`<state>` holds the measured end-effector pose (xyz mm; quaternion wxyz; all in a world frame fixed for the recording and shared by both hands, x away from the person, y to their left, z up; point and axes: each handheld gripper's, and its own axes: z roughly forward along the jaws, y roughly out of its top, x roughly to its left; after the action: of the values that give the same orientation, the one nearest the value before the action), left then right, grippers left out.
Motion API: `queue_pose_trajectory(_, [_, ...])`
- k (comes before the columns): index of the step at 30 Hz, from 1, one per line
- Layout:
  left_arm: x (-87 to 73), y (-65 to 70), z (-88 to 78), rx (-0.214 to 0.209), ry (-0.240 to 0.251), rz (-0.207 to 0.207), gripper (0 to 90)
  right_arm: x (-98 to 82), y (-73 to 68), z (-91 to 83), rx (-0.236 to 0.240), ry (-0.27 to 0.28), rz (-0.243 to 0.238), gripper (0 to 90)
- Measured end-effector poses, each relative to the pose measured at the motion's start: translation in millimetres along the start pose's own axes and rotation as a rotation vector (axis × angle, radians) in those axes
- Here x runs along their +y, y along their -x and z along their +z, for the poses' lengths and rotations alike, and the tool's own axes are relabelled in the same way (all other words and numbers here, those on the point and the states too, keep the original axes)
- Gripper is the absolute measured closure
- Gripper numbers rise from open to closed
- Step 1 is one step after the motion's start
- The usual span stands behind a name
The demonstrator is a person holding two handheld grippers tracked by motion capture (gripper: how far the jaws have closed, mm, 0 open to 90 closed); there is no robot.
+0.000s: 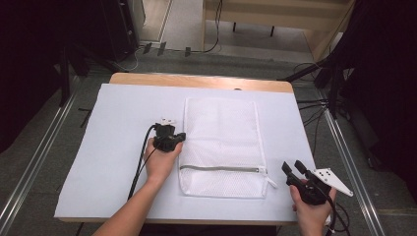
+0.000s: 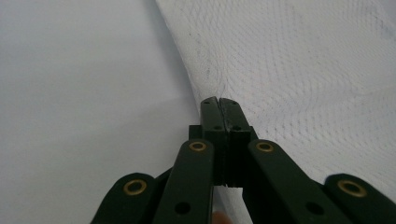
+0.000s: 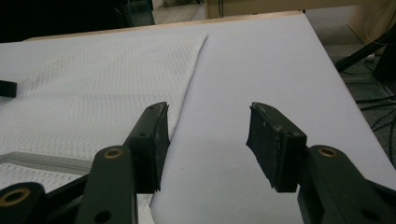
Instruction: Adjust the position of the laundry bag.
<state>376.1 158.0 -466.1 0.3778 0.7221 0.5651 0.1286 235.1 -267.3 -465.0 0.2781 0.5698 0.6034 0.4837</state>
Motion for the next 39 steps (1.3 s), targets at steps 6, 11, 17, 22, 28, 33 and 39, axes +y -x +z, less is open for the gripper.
queue_pose_trajectory(6, [1.1, -7.2, -4.8, 0.008, 0.0, -0.005, 90.0, -0.1, -1.0, 0.4, 0.0, 0.002, -0.004, 49.3])
queue_pose_trajectory(11, [1.4, -15.4, -9.6, 0.01, 0.003, -0.018, 90.0, -0.2, -1.7, 0.7, 0.002, -0.002, -0.002, 49.3])
queue_pose_trajectory(17, [2.1, -29.3, -17.5, 0.013, -0.003, -0.032, 90.0, -0.3, -1.9, 0.7, 0.001, -0.004, -0.002, 49.3])
queue_pose_trajectory(22, [1.4, -44.0, -24.1, 0.026, -0.008, -0.045, 90.0, -0.2, -3.5, 0.2, 0.002, -0.002, -0.007, 49.4])
queue_pose_trajectory(28, [0.7, -61.8, -33.3, 0.047, -0.009, -0.058, 90.0, -0.3, -4.5, 0.4, 0.007, -0.003, -0.013, 50.4])
queue_pose_trajectory(33, [0.8, -75.0, -36.6, 0.058, -0.022, -0.064, 90.0, -0.2, -8.5, 0.3, 0.015, -0.005, -0.016, 50.4])
queue_pose_trajectory(39, [1.2, -87.6, -37.9, 0.068, -0.025, -0.072, 90.0, -0.4, -13.0, 0.2, 0.016, 0.0, -0.023, 49.6])
